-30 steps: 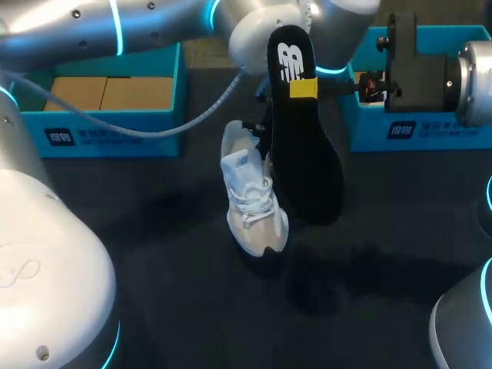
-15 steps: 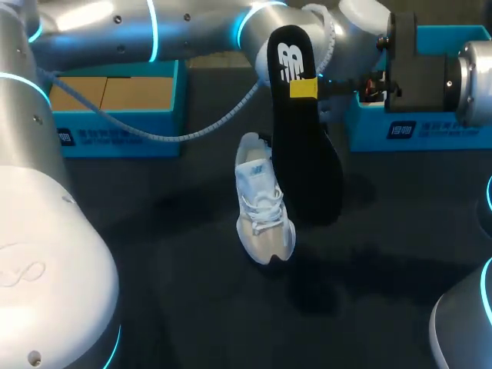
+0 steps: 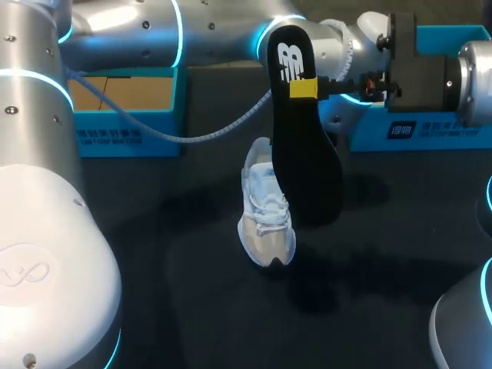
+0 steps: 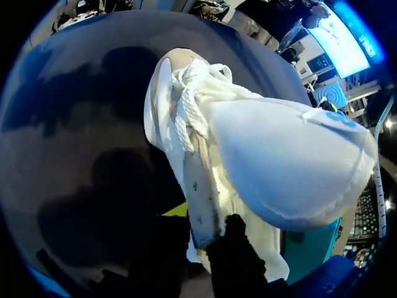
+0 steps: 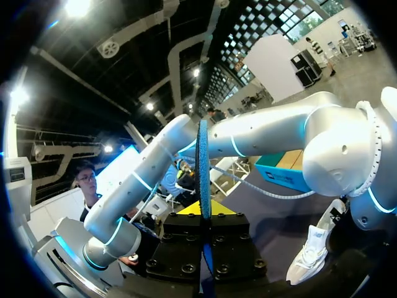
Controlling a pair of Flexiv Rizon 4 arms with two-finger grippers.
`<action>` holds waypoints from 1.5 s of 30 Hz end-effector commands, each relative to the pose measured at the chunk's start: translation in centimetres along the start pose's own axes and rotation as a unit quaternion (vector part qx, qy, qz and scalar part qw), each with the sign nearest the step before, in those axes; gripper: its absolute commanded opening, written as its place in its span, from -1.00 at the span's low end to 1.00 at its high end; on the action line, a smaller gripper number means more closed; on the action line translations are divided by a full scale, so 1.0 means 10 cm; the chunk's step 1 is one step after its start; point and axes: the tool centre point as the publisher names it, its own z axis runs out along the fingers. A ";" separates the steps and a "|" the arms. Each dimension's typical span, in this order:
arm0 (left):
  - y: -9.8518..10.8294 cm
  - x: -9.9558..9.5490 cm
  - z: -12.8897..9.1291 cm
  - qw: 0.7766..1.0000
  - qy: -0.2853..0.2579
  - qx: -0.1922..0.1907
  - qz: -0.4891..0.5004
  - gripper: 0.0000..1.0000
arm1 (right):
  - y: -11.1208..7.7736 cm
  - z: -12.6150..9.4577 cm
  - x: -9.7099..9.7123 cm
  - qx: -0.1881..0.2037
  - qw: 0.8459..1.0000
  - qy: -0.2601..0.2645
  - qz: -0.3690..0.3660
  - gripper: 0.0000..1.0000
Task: Take the shoe out of the shoebox, open the shoe tongue, remove and reinsert the insole, then place the shoe into the shoebox
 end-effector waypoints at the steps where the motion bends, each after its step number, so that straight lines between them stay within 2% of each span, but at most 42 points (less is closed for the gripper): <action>1: -0.01 0.07 -0.06 1.000 -0.008 -0.004 0.002 1.00 | -0.01 0.02 0.00 -0.001 1.000 -0.001 0.000 -1.00; 2: -0.01 0.07 -0.06 1.000 -0.008 -0.004 0.002 1.00 | -0.01 0.02 0.00 -0.001 1.000 -0.001 0.000 -1.00; 3: -0.02 0.12 -0.16 1.000 -0.020 -0.012 0.001 1.00 | -0.01 0.02 0.00 -0.001 1.000 -0.001 0.000 -1.00; 13: -0.01 0.27 -0.61 0.996 -0.076 -0.050 -0.022 1.00 | -0.01 0.02 0.00 -0.001 1.000 -0.001 0.000 -1.00; 27: -0.09 0.71 -1.12 0.978 -0.186 -0.088 -0.028 1.00 | -0.01 0.02 0.00 -0.001 1.000 -0.001 0.000 -1.00; 31: -0.16 0.85 -1.21 0.971 -0.217 -0.096 -0.017 1.00 | -0.01 0.02 0.00 -0.001 1.000 -0.001 0.000 -1.00; 39: -0.28 1.06 -1.35 0.964 -0.240 -0.114 -0.015 1.00 | -0.01 0.02 0.00 -0.001 1.000 -0.001 0.000 -1.00; 42: -0.29 1.13 -1.36 0.965 -0.237 -0.113 -0.023 1.00 | -0.01 0.02 0.00 -0.001 1.000 -0.001 0.000 -1.00; 45: -0.27 1.16 -1.34 0.971 -0.211 -0.110 -0.039 1.00 | -0.01 0.02 0.00 -0.001 1.000 -0.001 0.000 -1.00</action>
